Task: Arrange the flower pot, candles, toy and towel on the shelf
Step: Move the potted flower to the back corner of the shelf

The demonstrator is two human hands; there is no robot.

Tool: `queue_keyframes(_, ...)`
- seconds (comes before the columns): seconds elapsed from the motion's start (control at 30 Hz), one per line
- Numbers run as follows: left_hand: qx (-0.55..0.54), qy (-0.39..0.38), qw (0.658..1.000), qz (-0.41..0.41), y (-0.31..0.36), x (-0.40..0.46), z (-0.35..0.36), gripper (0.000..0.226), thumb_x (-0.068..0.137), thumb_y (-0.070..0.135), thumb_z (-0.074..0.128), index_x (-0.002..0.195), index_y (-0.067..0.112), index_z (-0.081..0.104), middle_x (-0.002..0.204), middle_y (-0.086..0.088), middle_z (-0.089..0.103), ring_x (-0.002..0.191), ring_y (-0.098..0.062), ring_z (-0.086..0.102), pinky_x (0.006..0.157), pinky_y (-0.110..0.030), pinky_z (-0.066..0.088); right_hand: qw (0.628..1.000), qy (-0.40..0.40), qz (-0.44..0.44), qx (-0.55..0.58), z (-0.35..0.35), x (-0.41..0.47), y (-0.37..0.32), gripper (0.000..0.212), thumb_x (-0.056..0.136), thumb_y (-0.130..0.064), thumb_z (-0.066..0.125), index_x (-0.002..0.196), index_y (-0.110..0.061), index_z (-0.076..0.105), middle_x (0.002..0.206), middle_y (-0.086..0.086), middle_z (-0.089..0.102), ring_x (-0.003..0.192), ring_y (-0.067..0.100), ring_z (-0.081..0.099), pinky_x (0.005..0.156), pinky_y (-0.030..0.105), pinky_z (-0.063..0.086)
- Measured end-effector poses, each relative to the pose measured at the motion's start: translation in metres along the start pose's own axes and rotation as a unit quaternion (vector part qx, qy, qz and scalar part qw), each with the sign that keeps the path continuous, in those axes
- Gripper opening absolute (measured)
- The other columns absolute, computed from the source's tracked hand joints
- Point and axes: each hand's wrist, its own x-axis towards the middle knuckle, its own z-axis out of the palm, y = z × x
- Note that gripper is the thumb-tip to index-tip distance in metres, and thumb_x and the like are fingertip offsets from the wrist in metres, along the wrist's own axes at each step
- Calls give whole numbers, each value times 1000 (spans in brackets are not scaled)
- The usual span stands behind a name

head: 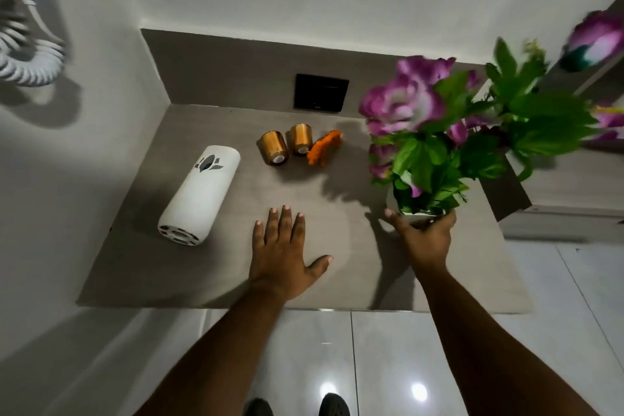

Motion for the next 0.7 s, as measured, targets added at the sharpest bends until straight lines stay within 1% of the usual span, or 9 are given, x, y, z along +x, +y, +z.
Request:
queue_keyframes(0.07,-4,2,1000,-5,2,3,-1,99,76,82,15,152,19,4,163,-10,0,148,-31,-6,118,-54,-1,1000,5,-10,-5,1,-3,5,102,56,-42,91,137,-14,35,129,6,60,115,23,60,102,40,49)
queue_keyframes(0.1,-6,4,1000,-9,4,6,-1,99,76,82,15,152,19,4,163,-10,1,148,-31,-6,118,-54,-1,1000,16,-12,0,2,-2,7,101,54,-46,88,135,-14,37,128,7,61,114,24,62,100,41,50)
queue_keyframes(0.13,-6,4,1000,-12,5,8,-1,99,76,81,15,152,19,4,163,-11,1,148,-31,-6,118,-54,-1,1000,26,-11,7,4,-1,9,99,53,-46,86,134,-14,38,127,8,62,112,25,63,99,39,51)
queue_keyframes(0.23,5,-1,1000,-12,7,11,0,99,76,82,14,152,19,4,163,-11,1,148,-31,-6,117,-54,-1,999,46,-15,10,12,9,12,91,62,-28,87,136,-11,37,126,10,61,108,21,60,93,29,48)
queue_keyframes(0.3,7,2,1000,-15,6,12,0,99,76,82,15,152,19,7,163,-10,3,149,-31,-4,118,-55,0,998,58,-24,9,16,19,12,89,65,-21,86,138,-9,36,127,11,59,105,19,57,92,27,46)
queue_keyframes(0.37,10,12,1000,-20,8,15,1,99,76,81,18,152,18,15,162,-11,11,149,-32,3,117,-56,5,998,61,-30,15,20,35,9,89,65,-21,86,138,-9,36,127,11,60,105,20,59,91,27,47)
queue_keyframes(0.5,11,20,1000,-19,13,30,4,96,76,80,27,146,15,36,155,-16,31,144,-38,23,112,-60,21,997,62,-38,11,19,77,8,91,62,-29,86,136,-10,37,126,12,61,111,28,61,93,31,49)
queue_keyframes(0.57,14,29,999,-17,15,35,4,95,75,79,32,143,14,40,153,-17,35,142,-40,27,109,-61,25,997,58,-43,11,18,98,7,92,63,-29,87,138,-10,36,129,13,60,113,28,60,93,29,47)
queue_keyframes(0.7,21,55,998,-14,16,36,7,94,75,77,36,141,11,43,151,-19,37,140,-42,30,107,-62,27,997,52,-46,15,17,139,5,91,66,-25,86,139,-9,35,130,13,59,113,29,60,92,27,45)
